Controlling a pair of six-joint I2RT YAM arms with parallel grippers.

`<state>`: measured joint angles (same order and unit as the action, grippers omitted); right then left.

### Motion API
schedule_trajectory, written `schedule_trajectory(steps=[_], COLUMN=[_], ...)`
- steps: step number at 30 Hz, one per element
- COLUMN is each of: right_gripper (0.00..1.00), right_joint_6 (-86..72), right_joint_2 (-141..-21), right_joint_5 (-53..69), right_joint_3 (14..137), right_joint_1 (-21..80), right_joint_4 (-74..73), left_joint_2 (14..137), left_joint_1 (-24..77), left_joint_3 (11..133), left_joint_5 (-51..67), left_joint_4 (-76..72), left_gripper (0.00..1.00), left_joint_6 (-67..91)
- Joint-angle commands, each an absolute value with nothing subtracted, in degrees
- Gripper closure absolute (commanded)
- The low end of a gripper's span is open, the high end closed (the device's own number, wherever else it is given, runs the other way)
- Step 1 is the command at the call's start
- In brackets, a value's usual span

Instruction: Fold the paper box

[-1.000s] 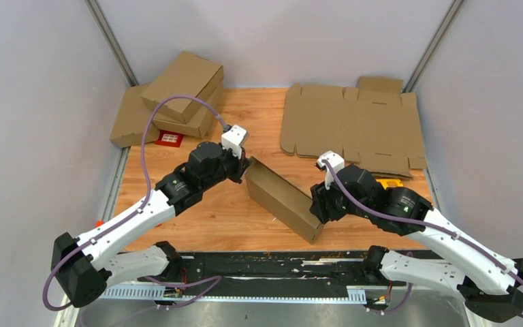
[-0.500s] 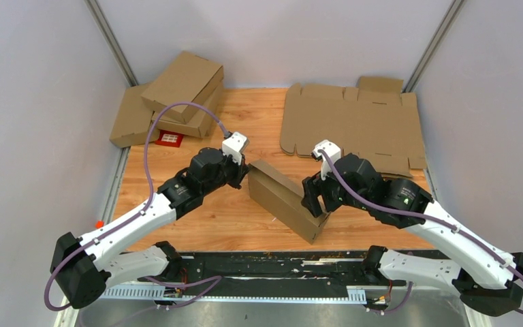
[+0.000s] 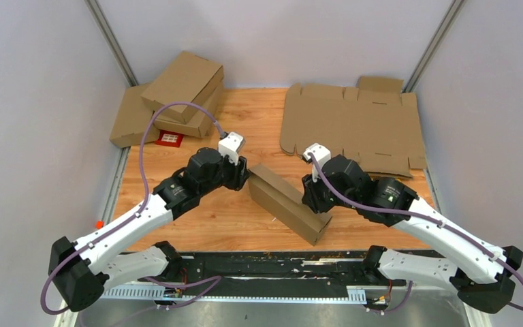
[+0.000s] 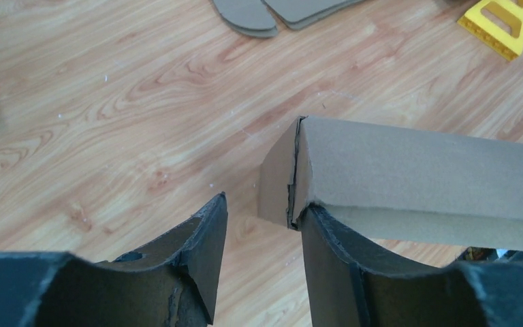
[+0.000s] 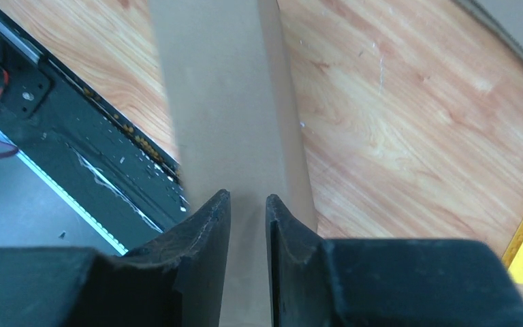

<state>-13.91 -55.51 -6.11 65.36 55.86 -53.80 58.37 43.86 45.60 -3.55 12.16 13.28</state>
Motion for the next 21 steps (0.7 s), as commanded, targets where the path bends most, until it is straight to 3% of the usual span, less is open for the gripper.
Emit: schedule_trajectory(steps=[1, 7, 16, 21], right_gripper=[0.75, 0.82, 0.72, 0.7], right_joint_6=[-14.87, -15.2, -14.91, -14.4], right_joint_2=[-53.42, -52.06, -49.8, -48.86], right_joint_5=[-4.97, -5.1, -8.17, -8.26], right_joint_3=[61.89, 60.14, 64.1, 64.97], right_joint_1=[56.13, 56.08, 56.07, 56.08], right_joint_4=[-51.97, -52.11, -55.51, -57.33], left_joint_2=[55.79, 55.67, 60.01, 63.1], left_joint_1=[44.12, 44.12, 44.12, 44.12], left_joint_3=[50.23, 55.6, 56.92, 57.03], left_joint_5=[-4.39, -2.39, -0.88, 1.52], left_joint_4=[19.92, 22.78, 17.76, 13.69], left_gripper=[0.48, 0.5, 0.53, 0.61], left_joint_6=[15.47, 16.96, 18.43, 19.25])
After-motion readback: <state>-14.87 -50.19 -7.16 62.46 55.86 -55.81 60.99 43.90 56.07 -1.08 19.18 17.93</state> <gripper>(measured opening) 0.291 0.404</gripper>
